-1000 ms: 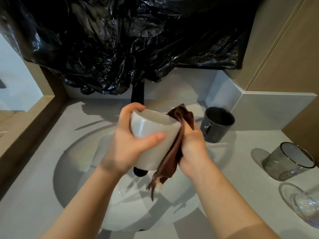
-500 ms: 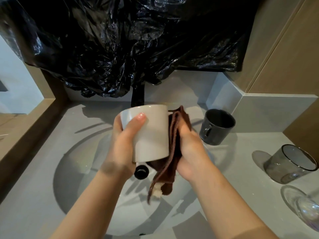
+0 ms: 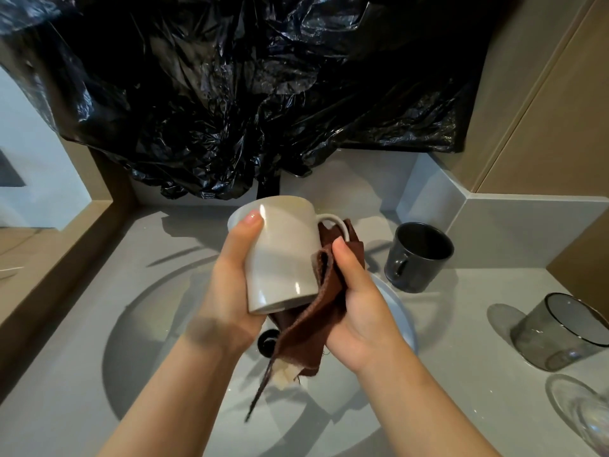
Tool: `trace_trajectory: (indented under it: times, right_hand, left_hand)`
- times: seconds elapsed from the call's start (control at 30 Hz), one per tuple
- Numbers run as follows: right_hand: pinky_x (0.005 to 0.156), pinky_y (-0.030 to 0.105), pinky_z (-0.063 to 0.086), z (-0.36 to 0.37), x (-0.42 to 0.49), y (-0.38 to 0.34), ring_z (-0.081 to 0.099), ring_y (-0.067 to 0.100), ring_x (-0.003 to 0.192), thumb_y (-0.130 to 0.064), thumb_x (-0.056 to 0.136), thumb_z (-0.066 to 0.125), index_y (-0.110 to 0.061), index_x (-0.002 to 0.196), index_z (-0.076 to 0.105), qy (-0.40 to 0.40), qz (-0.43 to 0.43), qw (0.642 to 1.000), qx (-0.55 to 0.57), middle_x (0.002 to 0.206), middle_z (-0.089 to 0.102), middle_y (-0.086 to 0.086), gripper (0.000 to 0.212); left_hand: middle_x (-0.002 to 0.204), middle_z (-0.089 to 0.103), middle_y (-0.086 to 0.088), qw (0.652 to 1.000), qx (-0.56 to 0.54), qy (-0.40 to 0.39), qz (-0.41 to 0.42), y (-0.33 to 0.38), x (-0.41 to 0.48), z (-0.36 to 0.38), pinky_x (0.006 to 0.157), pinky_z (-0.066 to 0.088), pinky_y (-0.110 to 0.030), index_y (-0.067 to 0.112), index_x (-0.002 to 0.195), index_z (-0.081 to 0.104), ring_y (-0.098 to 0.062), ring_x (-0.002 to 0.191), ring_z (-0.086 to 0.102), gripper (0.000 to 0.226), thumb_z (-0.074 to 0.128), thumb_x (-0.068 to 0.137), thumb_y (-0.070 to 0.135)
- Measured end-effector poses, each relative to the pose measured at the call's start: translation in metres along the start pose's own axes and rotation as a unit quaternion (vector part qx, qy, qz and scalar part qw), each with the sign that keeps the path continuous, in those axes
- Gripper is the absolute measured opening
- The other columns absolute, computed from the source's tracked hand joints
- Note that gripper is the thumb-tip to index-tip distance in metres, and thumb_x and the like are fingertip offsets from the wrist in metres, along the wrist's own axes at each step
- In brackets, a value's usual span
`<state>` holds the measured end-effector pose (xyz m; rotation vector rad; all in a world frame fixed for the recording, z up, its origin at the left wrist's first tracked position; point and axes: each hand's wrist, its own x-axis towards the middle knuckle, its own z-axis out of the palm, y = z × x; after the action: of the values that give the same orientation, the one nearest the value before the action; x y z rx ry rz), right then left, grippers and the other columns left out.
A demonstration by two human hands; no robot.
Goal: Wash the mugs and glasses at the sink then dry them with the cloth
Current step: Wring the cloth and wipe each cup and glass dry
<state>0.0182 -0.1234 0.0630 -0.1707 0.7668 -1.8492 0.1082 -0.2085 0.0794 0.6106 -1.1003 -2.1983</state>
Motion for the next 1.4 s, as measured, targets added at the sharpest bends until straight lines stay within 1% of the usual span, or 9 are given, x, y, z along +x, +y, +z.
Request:
trace_trajectory:
  times: [0.2,0.33,0.47,0.57,0.73,0.97,1.07,1.17,1.4]
  right_hand:
    - [0.072,0.041,0.057,0.009,0.006,-0.007,0.067,0.026,0.078,-0.024,0.09,0.06,-0.018,0.107,0.066,0.145,-0.069,0.985,-0.066,0.094,0.073,0.012,0.019]
    - [0.065,0.039,0.055,0.005,0.008,-0.031,0.066,0.021,0.065,-0.024,0.09,0.06,-0.016,0.092,0.067,0.16,-0.117,0.967,-0.162,0.073,0.071,0.006,0.011]
    - [0.056,0.025,0.053,0.002,0.004,-0.05,0.068,0.014,0.062,-0.02,0.088,0.063,-0.018,0.089,0.067,0.101,-0.154,0.936,-0.298,0.067,0.072,-0.001,0.005]
    - [0.053,0.021,0.052,0.005,0.002,-0.047,0.066,0.013,0.06,-0.016,0.087,0.065,-0.017,0.089,0.068,0.096,-0.166,0.925,-0.327,0.063,0.07,-0.003,0.004]
    - [0.086,0.043,0.054,0.004,-0.001,-0.019,0.067,0.023,0.091,-0.027,0.09,0.059,-0.028,0.114,0.062,0.128,-0.191,0.955,-0.186,0.096,0.072,0.002,0.024]
    - [0.105,0.039,0.042,0.005,-0.014,0.012,0.04,0.0,0.129,-0.062,0.068,0.049,-0.072,0.095,0.052,0.038,-0.297,0.82,-0.488,0.141,0.034,-0.03,0.029]
    - [0.09,0.037,0.051,0.006,-0.006,0.001,0.061,0.013,0.106,-0.059,0.069,0.056,-0.051,0.1,0.063,0.097,-0.23,0.89,-0.381,0.115,0.064,-0.01,0.033]
    - [0.061,0.031,0.052,0.011,-0.002,-0.017,0.066,0.025,0.07,-0.059,0.079,0.058,-0.022,0.094,0.068,0.152,-0.039,0.962,-0.223,0.075,0.07,0.005,0.04]
    - [0.079,0.032,0.056,-0.001,-0.008,0.008,0.07,0.017,0.081,-0.036,0.093,0.051,-0.026,0.109,0.065,0.132,-0.09,0.951,-0.263,0.091,0.073,0.005,0.024]
  left_hand:
    - [0.104,0.06,-0.001,0.989,0.055,0.096,0.094,-0.022,-0.004,0.012,0.065,0.057,-0.038,0.039,0.101,0.048,-0.016,0.087,0.065,0.045,0.066,0.06,0.043]
    - [0.094,0.059,0.005,0.982,0.156,0.0,0.107,-0.013,0.002,0.001,0.058,0.05,-0.017,0.031,0.104,0.05,0.004,0.069,0.063,0.071,0.075,0.038,0.039]
    - [0.123,0.058,0.008,0.951,0.268,-0.156,0.014,0.014,0.007,-0.013,0.073,0.057,-0.038,0.052,0.127,0.044,-0.014,0.102,0.066,0.097,0.081,0.039,0.033]
    - [0.111,0.066,0.013,0.923,0.341,-0.177,-0.014,0.016,0.006,-0.004,0.069,0.059,-0.042,0.057,0.123,0.044,-0.015,0.094,0.068,0.089,0.078,0.042,0.043]
    - [0.097,0.068,0.002,0.968,0.236,-0.072,-0.04,0.003,0.008,-0.002,0.054,0.053,-0.032,0.043,0.105,0.063,-0.019,0.083,0.069,0.061,0.074,0.045,0.041]
    - [0.081,0.072,-0.007,0.99,0.076,0.002,-0.117,-0.01,0.004,-0.013,0.068,0.055,-0.039,0.022,0.091,0.071,-0.021,0.07,0.071,0.038,0.068,0.057,0.039]
    - [0.082,0.072,-0.008,0.987,0.126,-0.017,-0.103,-0.009,-0.001,-0.017,0.055,0.055,-0.035,0.015,0.11,0.066,-0.022,0.071,0.07,0.059,0.069,0.055,0.037]
    - [0.078,0.072,-0.005,0.988,0.136,-0.02,-0.064,-0.008,-0.004,-0.014,0.047,0.054,-0.033,0.017,0.107,0.065,-0.021,0.068,0.07,0.067,0.071,0.044,0.039]
    - [0.084,0.073,-0.006,0.996,0.04,0.072,-0.04,-0.017,-0.002,-0.006,0.049,0.053,-0.032,0.016,0.115,0.062,-0.022,0.07,0.071,0.059,0.068,0.059,0.035]
